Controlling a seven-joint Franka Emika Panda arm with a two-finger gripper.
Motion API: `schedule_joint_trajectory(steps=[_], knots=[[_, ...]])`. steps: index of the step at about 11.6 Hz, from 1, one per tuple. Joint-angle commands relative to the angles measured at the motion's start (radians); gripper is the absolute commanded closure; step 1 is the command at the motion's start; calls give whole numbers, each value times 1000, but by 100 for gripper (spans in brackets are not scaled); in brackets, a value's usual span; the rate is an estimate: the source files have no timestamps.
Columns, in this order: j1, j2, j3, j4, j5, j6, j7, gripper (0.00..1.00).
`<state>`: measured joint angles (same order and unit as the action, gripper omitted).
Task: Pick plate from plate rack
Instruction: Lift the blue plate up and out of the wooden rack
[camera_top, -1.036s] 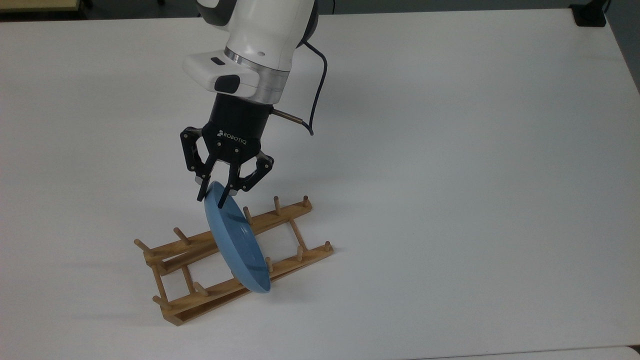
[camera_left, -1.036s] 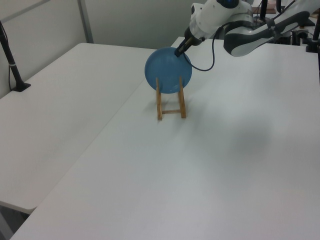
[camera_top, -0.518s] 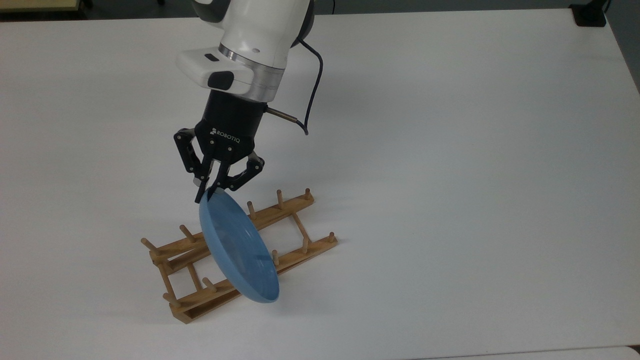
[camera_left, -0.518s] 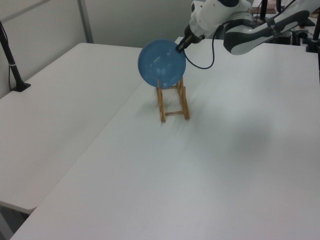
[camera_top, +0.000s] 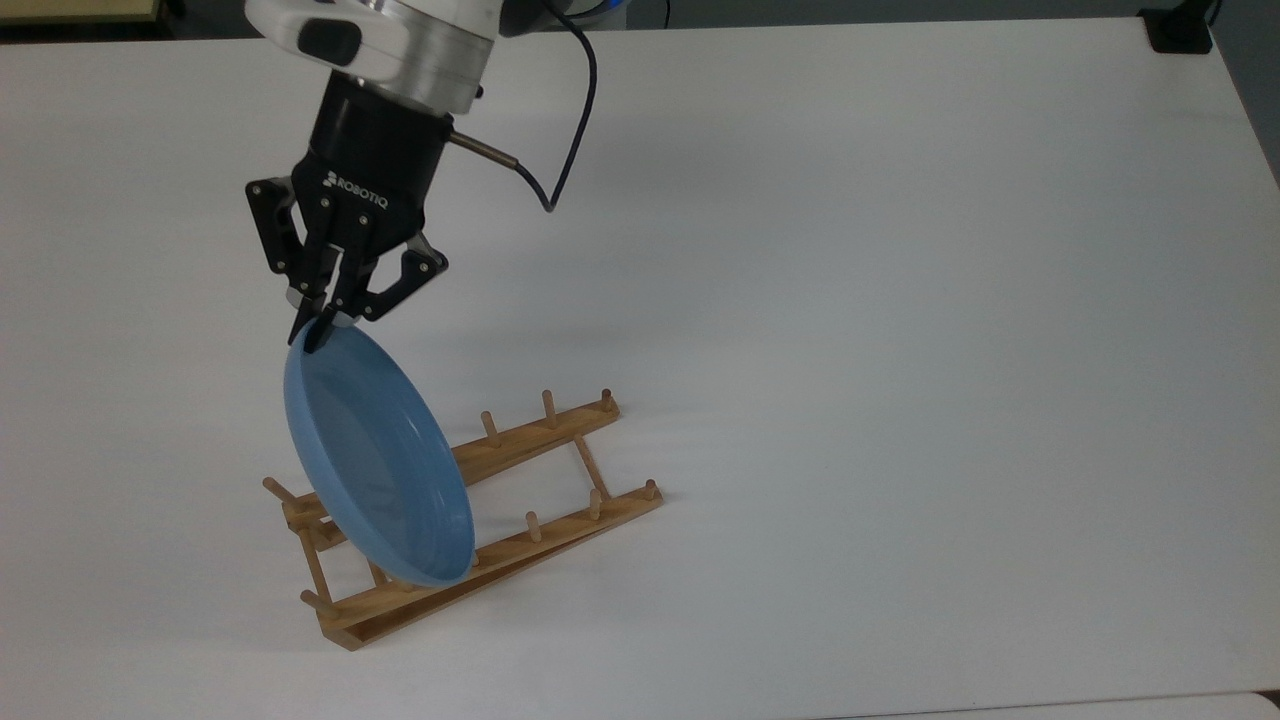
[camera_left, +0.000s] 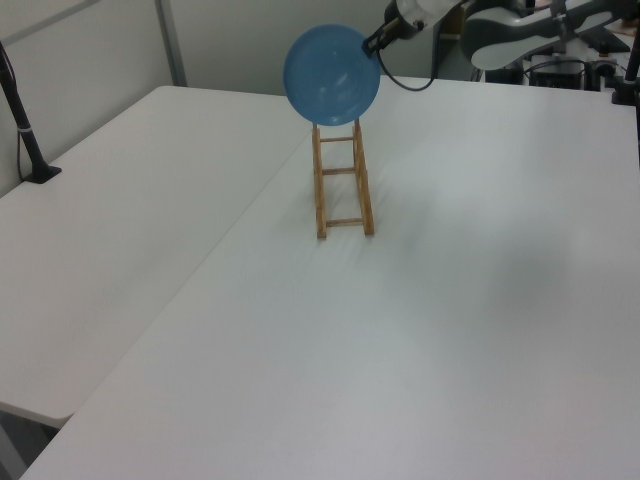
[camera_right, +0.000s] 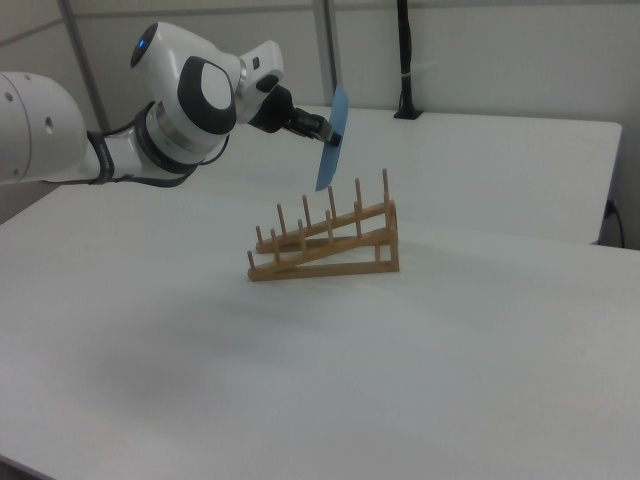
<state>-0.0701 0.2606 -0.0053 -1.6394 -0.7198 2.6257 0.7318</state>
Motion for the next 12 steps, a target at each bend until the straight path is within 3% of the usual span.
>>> schedule_joint_trajectory(steps=[1,2,4,5,8,10,12], knots=[[-1,-82,1,-57,159,-111,-55,98],[-2,-107,1,-60,301,-184,-134,98],[-26,-170,-2,-36,663,-419,-411,98],[-40,-199,-5,-31,765,-549,-519,98],[-62,-234,-5,-27,803,-896,-716,98],[-80,-238,-9,-36,803,-1045,-945,98],[-118,-236,-10,-59,819,-1081,-1095,98]])
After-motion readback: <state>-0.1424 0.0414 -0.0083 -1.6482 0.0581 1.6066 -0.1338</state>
